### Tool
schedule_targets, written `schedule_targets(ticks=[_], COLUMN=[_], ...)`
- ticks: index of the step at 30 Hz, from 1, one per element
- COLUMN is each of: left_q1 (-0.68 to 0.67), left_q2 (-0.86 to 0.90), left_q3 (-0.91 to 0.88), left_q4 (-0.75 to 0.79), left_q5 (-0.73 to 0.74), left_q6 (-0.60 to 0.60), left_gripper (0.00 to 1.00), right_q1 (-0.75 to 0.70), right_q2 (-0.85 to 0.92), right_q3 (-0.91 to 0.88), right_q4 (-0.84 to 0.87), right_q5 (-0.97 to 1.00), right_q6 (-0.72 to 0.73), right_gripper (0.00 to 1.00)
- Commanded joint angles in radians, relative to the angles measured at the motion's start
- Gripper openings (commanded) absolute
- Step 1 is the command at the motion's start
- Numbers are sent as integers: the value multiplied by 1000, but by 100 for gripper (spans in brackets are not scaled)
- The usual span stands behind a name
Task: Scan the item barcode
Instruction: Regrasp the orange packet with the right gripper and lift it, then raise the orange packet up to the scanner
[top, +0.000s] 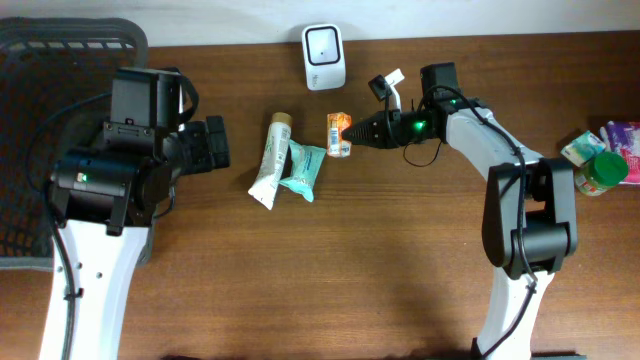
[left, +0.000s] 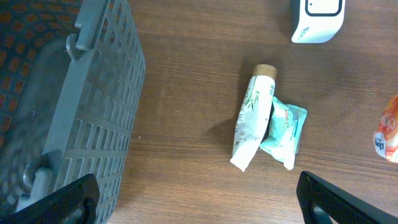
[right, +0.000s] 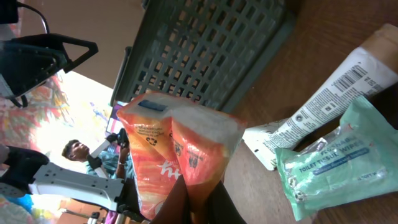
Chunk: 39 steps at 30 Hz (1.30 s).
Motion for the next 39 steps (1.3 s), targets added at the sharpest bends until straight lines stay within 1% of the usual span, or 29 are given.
schedule_targets(ticks=[1, 20, 22, 24, 27, 30, 34, 36, 39], left_q1=[3, 3, 3, 3, 3, 3, 3, 3, 3], left_q2=[0, 0, 0, 0, 0, 0, 0, 0, 0], left_q3=[0, 0, 0, 0, 0, 0, 0, 0, 0], left_q4=[-2, -2, -2, -2, -2, -2, -2, -2, -2], left_q5=[-14, -14, -14, -14, -14, -14, -14, -14, -14], left_q6=[15, 15, 15, 15, 15, 15, 15, 15, 15], left_gripper=[99, 99, 99, 99, 99, 99, 99, 99, 99], right_q1=[-4, -4, -4, -4, 0, 1, 1, 3, 21], right_q2=[9, 9, 9, 9, 9, 9, -9, -23, -24], right_q3=[2, 2, 2, 2, 2, 2, 13, 73, 220], right_q4=[-5, -8, -9, -33, -97, -200, -315, -395, -510], right_q5=[-27, -27, -16, 35, 152, 385, 780, 981, 1276], right_q6=[-14, -14, -14, -14, -13, -9, 89, 108, 152], right_gripper=[4, 4, 4, 4, 4, 4, 4, 4, 4])
